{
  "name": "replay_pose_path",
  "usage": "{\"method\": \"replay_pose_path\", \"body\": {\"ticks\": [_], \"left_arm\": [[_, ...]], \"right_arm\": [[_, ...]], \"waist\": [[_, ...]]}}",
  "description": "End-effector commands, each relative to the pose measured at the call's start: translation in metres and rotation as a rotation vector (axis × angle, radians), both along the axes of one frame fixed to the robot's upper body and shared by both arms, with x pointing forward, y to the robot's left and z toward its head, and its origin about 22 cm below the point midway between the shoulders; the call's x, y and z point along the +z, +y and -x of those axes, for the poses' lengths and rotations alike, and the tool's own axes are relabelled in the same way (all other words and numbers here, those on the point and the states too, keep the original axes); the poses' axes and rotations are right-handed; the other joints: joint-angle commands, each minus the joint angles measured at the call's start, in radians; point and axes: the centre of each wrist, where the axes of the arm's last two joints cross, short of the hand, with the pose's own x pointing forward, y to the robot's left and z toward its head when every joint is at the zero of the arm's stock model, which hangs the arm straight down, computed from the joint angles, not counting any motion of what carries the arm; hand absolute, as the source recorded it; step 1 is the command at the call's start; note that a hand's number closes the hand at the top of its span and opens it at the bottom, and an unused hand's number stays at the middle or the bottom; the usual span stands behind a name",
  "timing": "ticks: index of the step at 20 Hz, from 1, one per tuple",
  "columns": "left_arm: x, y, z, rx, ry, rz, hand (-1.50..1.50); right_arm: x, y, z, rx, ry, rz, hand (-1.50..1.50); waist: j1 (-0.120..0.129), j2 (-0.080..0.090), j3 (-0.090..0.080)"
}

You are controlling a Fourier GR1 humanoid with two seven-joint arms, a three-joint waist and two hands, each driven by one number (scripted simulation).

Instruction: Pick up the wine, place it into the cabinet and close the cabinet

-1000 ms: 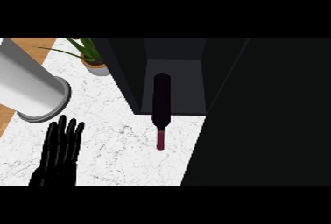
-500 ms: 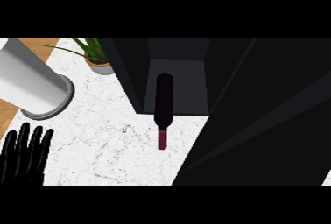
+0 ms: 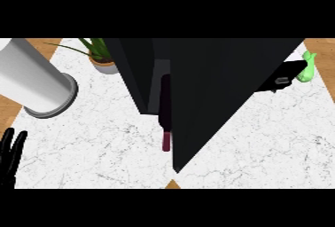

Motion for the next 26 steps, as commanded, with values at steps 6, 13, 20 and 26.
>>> {"method": "replay_pose_path", "body": {"ticks": [6,13,20,26], "left_arm": [[0.013,0.037,0.0,-0.041,-0.025,-0.005,-1.5],[0.026,0.062,-0.008,-0.025,-0.021,-0.003,-1.5],[0.038,0.063,-0.013,-0.07,-0.041,-0.005,-1.5],[0.049,0.078,-0.016,-0.024,-0.049,-0.005,-1.5]], "right_arm": [[0.037,0.075,-0.052,-0.018,0.03,0.007,1.5],[0.067,0.119,-0.112,-0.026,-0.01,0.024,1.5],[0.075,0.128,-0.156,0.185,0.192,0.138,1.5],[0.062,0.133,-0.197,0.281,0.331,0.152,1.5]], "waist": [[0.027,0.003,0.001],[0.019,0.012,0.004],[0.041,0.025,0.004],[0.021,0.016,0.004]]}}
